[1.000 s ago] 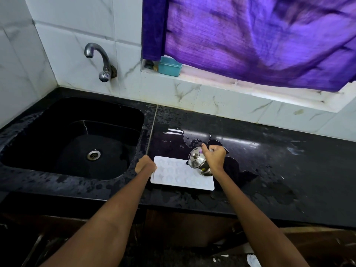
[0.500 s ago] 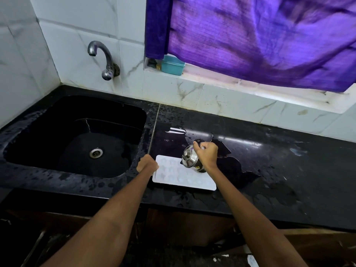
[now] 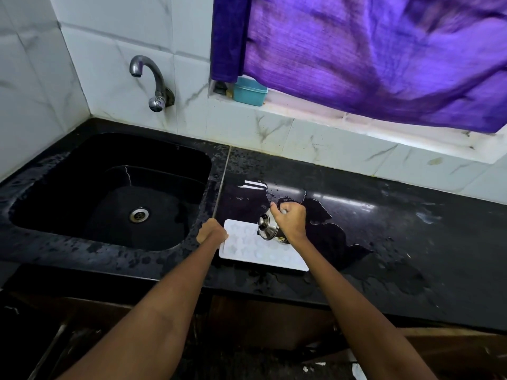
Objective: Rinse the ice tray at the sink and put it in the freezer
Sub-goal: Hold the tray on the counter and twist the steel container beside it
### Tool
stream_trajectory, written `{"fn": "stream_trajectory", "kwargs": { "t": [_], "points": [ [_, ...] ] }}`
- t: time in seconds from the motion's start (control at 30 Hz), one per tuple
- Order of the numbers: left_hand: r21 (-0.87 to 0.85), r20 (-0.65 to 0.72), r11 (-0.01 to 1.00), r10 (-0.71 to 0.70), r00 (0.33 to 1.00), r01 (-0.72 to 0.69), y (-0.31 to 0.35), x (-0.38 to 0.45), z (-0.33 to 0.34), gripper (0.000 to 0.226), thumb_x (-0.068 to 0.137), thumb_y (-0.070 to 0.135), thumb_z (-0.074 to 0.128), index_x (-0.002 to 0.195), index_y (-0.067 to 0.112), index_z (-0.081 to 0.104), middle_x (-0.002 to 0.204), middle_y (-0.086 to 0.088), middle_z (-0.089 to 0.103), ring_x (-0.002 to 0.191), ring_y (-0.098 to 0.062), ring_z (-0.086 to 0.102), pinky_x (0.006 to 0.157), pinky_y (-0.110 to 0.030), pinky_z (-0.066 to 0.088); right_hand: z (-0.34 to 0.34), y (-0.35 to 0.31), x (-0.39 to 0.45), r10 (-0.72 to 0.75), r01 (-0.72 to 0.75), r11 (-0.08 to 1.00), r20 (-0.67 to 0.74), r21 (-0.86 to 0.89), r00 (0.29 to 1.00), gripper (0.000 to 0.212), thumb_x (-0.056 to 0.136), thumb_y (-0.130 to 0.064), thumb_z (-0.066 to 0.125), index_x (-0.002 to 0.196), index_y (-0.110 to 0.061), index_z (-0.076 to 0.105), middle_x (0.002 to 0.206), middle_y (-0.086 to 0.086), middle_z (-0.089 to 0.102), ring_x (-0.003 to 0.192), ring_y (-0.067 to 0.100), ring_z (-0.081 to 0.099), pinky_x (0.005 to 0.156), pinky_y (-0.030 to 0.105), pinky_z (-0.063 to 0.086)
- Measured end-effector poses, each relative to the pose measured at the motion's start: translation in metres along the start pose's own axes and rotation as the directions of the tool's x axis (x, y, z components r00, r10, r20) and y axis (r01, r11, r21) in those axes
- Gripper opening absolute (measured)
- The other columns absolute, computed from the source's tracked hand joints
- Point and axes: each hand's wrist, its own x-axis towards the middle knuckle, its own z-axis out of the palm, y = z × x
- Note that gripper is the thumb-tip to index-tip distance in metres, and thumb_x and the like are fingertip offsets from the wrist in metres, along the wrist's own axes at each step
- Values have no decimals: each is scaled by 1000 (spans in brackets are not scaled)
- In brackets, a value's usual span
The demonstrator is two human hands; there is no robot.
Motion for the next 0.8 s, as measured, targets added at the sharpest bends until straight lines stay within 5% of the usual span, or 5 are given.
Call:
{"fn": "stream_trajectory", "kwargs": {
  "t": [0.43,0.53,0.6,0.7,0.8],
  "points": [
    [-5,-14,1000,-4,1000,4,-1,1,2,43,90,15,64,129,3,52,135,-15,56,122,-30,57,96,-38,48,-4,4,4,94,-88,994,-80,70,992,66,79,-9,68,43,-22,15,40,-5,15,40,9,17,47,25,21],
    [-17,-13,1000,-2,1000,2,-2,2,3,43,90,15,64,130,3,51,135,-15,56,121,-30,57,96,-38,49,-6,12,9,189,-178,976,-82,124,979,64,80,-9,68,42,-20,18,40,-2,17,45,25,59,48,23,22],
    [-18,-15,1000,-2,1000,1,-2,3,3,46,89,16,65,131,3,50,136,-14,55,123,-30,56,96,-37,48,-8,13,12,225,-212,965,-74,156,972,63,80,-9,68,41,-18,20,40,1,20,59,39,65,48,24,23],
    [-30,-4,1000,1,1000,-1,-3,5,2,48,87,17,67,130,2,51,136,-15,55,123,-30,56,96,-38,48,-9,7,14,218,-205,965,-61,164,974,64,79,-8,69,41,-19,20,40,0,21,48,27,59,48,25,21],
    [-60,20,998,0,1000,2,-4,7,2,48,86,17,70,128,1,53,132,-15,58,119,-30,59,95,-38,51,-5,-3,11,150,-141,979,-56,150,987,65,79,-7,69,41,-21,18,40,-5,18,38,9,26,47,24,19]
  ]
}}
